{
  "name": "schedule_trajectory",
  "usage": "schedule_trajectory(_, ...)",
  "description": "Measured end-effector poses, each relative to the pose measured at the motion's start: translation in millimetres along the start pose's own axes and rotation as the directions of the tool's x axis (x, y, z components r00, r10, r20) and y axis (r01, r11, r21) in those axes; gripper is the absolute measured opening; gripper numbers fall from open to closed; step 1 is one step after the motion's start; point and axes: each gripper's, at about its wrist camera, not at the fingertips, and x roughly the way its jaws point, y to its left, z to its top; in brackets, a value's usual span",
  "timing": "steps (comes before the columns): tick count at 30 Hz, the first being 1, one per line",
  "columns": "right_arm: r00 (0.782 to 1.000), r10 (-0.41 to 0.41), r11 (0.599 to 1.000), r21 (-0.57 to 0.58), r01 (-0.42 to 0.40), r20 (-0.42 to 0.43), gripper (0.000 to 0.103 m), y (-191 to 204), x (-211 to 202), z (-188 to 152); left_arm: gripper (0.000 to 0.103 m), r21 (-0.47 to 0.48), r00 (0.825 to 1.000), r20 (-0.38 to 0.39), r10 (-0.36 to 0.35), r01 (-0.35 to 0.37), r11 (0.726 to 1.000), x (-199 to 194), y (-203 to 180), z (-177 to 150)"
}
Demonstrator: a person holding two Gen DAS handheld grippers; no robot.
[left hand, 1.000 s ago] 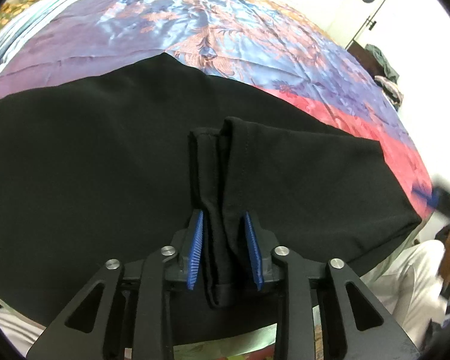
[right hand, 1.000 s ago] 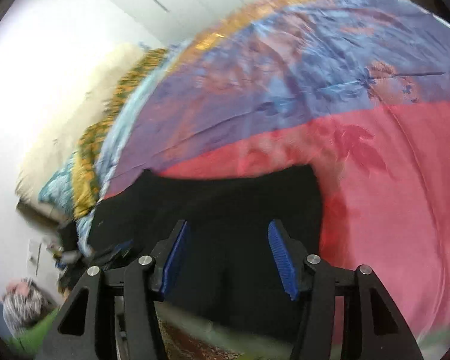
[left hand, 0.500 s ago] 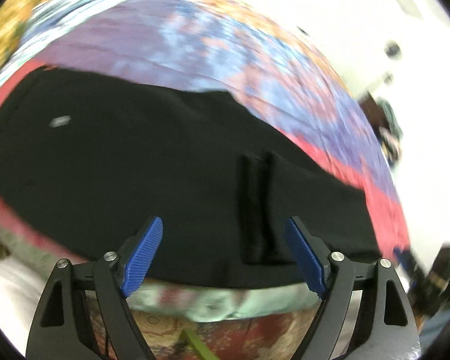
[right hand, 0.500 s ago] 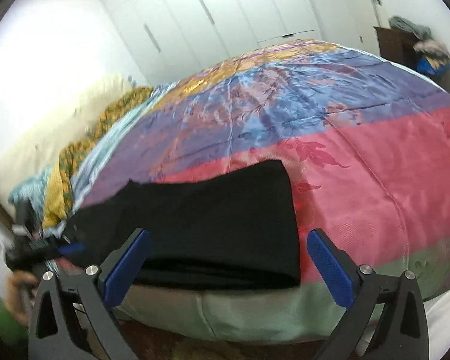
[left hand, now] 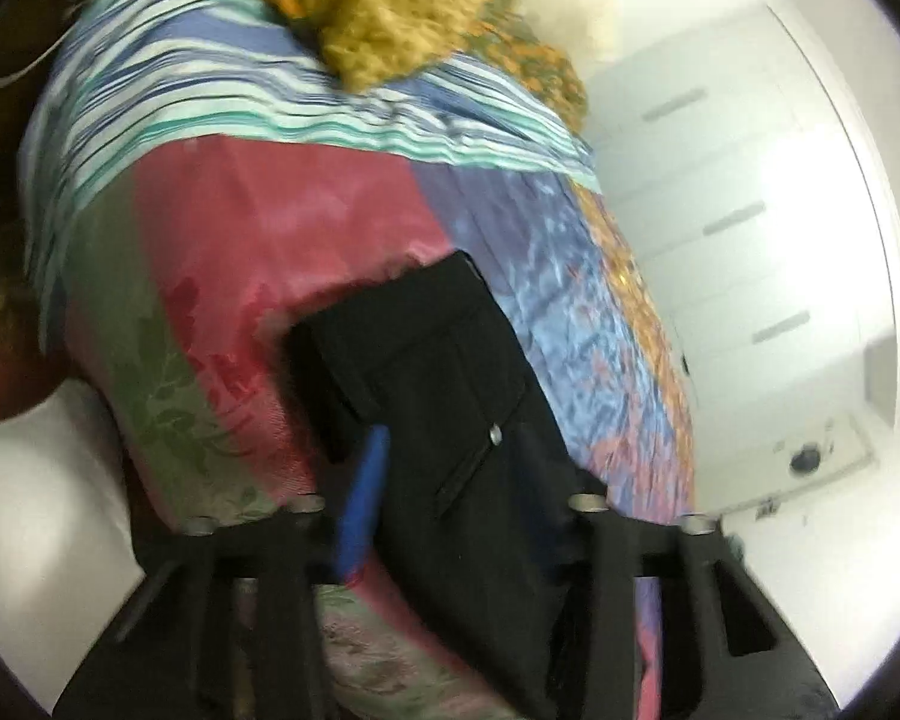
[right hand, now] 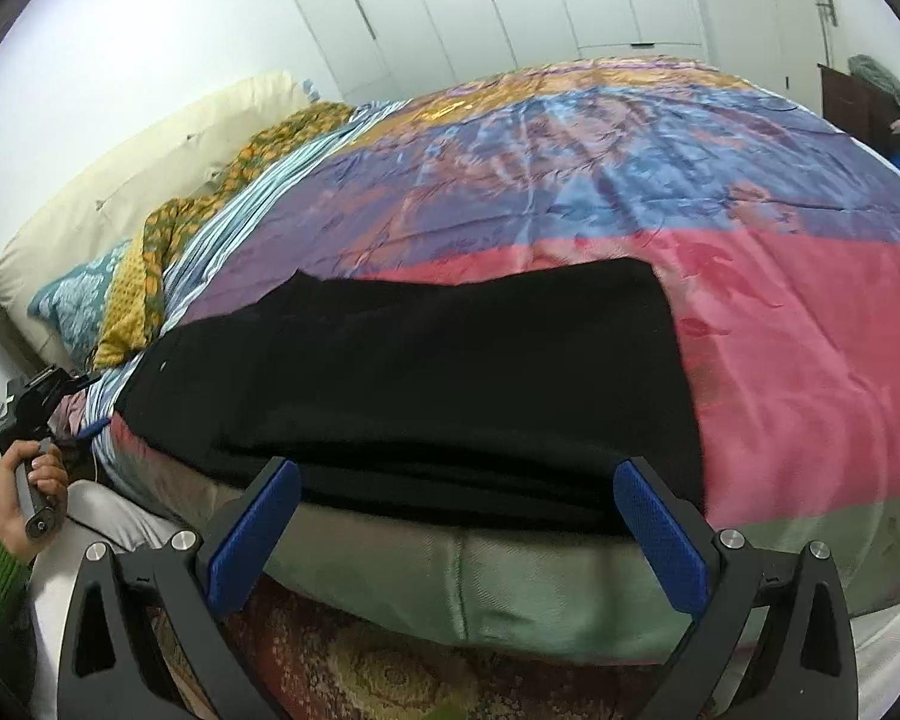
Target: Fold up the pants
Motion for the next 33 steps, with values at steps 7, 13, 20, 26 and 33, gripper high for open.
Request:
schedule_trajectory(7,0.999,0.004,1.0,0.01,-0.004,-0.035,0.103,0.0,4.9,-5.0,0.014,0.072,0.998,-0.017,0.064,-0.063,0.995,24.2,0.3,2.9)
schedule_trajectory(13,0.999,0.008,1.0,0.015,-0.008,-0.044,0.103,0.6,7.5,-4.7,0.019,0.043,0.994,0.041,0.098,-0.1,0.994,9.2,12.0,6.3)
schedule_trajectory(20,0.998,0.011,1.0,0.01,-0.011,-0.055,0.103,1.6,11.3,-5.5,0.047,0.021,0.987,0.046,0.155,-0.156,0.987,10.7,7.8,6.1)
schedule_trajectory(26,0.998,0.014,1.0,0.019,-0.013,-0.057,0.103,1.2,12.0,-5.7,0.053,0.034,0.971,0.094,0.218,-0.222,0.974,7.6,12.0,7.5)
schedule_trajectory(33,0.998,0.012,1.0,0.008,-0.012,-0.069,0.103,3.9,14.0,-6.5,0.028,0.082,0.976,0.082,0.203,-0.21,0.974,26.9,13.8,18.3)
